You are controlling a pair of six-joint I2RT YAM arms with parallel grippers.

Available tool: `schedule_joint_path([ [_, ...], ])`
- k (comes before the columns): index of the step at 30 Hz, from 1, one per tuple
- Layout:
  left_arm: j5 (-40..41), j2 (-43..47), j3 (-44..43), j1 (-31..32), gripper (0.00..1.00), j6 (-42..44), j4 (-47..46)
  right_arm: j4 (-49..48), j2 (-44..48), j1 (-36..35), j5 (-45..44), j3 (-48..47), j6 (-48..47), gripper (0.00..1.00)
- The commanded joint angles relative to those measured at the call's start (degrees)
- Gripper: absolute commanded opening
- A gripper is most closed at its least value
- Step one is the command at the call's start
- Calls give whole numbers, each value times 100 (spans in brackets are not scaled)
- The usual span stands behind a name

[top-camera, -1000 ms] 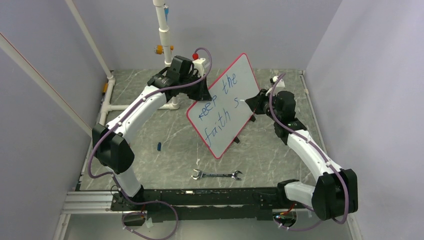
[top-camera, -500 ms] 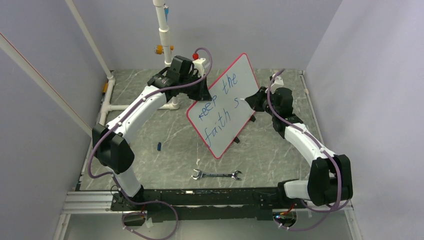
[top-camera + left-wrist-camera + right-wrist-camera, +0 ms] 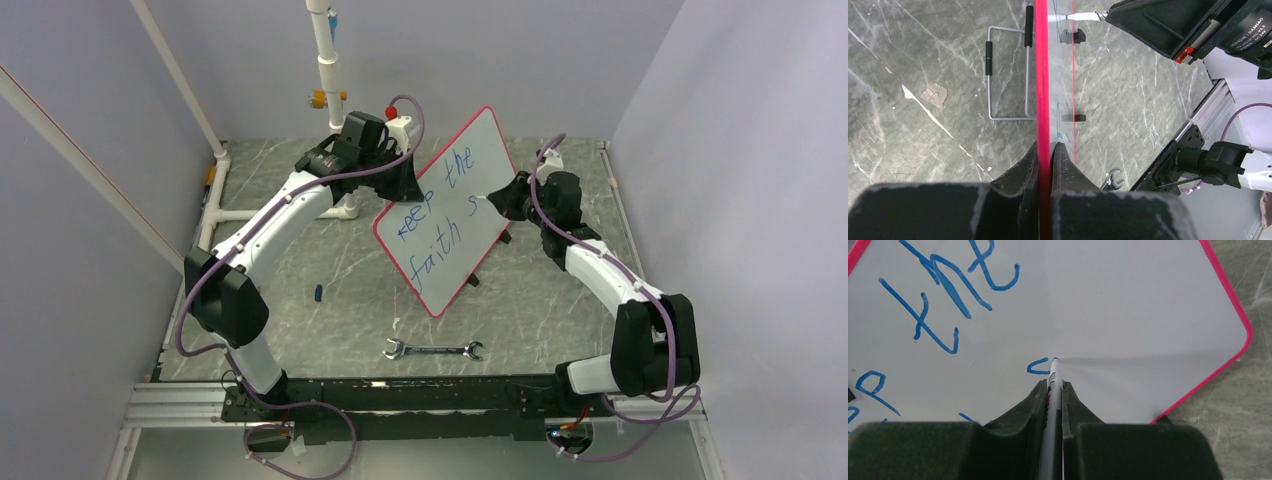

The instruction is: Write a sentence on the whiteboard

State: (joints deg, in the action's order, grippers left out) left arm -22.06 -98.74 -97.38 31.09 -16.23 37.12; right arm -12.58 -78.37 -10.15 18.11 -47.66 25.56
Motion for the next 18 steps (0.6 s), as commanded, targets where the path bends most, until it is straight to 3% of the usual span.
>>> schedule_joint_path([
  [1, 523, -71, 26, 107, 0, 832, 330, -386, -74, 26, 2, -315, 28, 0],
  [18, 544, -102, 9, 117, 0, 841, 357, -92, -144, 41, -278, -685, -30, 0],
])
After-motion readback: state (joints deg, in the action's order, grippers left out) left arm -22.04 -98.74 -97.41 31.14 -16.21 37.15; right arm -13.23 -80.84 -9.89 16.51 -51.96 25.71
